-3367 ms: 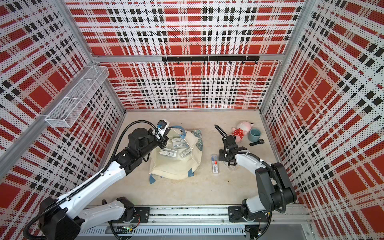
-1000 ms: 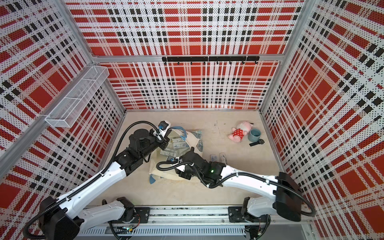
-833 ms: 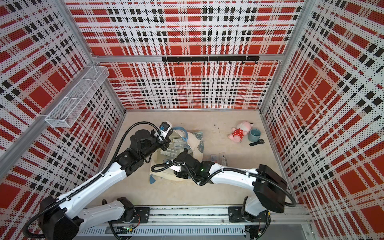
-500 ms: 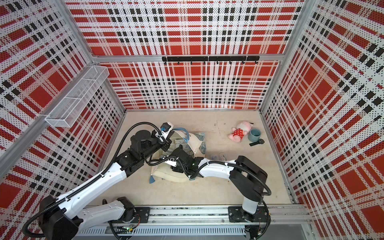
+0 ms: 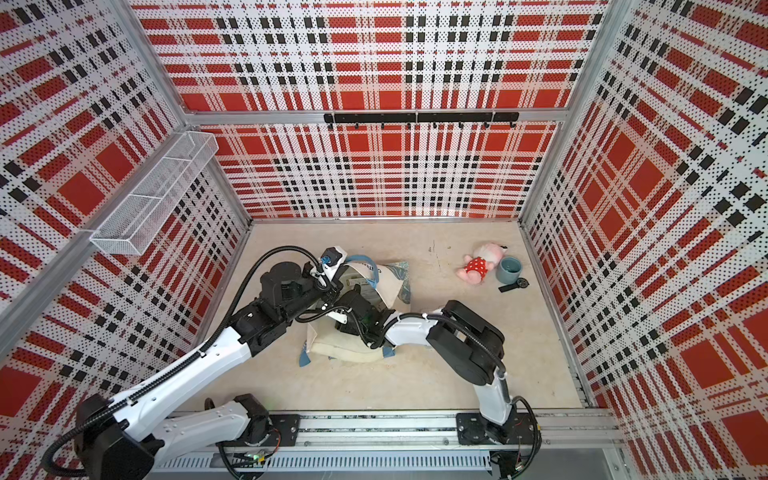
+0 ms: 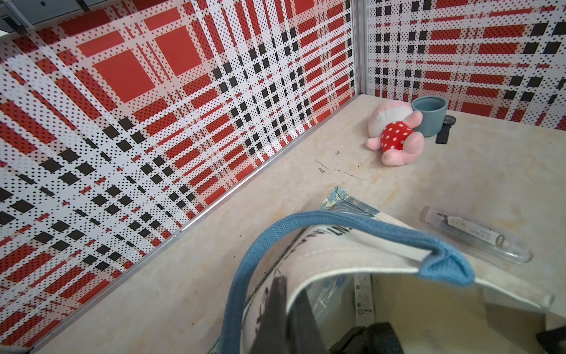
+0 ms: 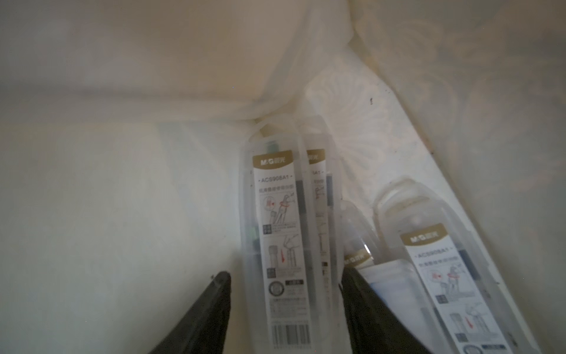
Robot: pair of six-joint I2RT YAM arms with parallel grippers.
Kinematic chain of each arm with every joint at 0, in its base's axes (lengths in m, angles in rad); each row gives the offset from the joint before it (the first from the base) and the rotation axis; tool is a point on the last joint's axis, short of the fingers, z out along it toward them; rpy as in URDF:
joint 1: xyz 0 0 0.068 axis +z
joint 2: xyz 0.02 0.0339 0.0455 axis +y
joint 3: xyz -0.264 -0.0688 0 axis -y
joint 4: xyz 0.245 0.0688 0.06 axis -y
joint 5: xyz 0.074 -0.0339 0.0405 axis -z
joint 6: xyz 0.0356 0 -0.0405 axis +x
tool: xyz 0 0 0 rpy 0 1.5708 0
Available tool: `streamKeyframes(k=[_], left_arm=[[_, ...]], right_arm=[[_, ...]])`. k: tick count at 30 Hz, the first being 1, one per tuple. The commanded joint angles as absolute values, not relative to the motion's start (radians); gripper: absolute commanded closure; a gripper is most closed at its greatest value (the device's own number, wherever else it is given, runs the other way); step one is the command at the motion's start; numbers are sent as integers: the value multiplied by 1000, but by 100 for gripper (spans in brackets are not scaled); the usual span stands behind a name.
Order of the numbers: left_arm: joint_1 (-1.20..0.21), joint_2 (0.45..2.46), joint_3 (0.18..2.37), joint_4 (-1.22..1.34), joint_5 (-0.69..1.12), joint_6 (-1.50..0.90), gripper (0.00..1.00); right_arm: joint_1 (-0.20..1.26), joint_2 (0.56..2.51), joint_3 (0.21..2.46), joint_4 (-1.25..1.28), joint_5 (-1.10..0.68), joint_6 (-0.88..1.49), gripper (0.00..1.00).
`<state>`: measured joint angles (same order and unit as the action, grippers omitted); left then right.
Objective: Take out the compass set from the canvas bag
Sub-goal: Pick up the compass set from the canvas bag.
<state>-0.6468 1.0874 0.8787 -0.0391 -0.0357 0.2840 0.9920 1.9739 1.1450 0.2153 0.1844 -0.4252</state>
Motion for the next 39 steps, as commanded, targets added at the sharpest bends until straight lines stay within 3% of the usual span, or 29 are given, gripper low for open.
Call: streamKeyframes(k=[1, 10, 20, 39], left_arm=[[-657, 1040, 888, 81, -15, 272, 100], [-655, 1040, 885, 78, -20, 271, 100], [-652, 1049, 883, 80, -27, 270, 100], [-634, 1057, 883, 83, -34, 273, 100]], right_arm=[[981, 2011, 1164, 261, 162, -436, 35], [942, 2106, 1203, 292, 174, -394, 28], [917, 2164, 1285, 197, 142, -179, 44], [916, 2079, 1316, 36, 49, -55, 57]])
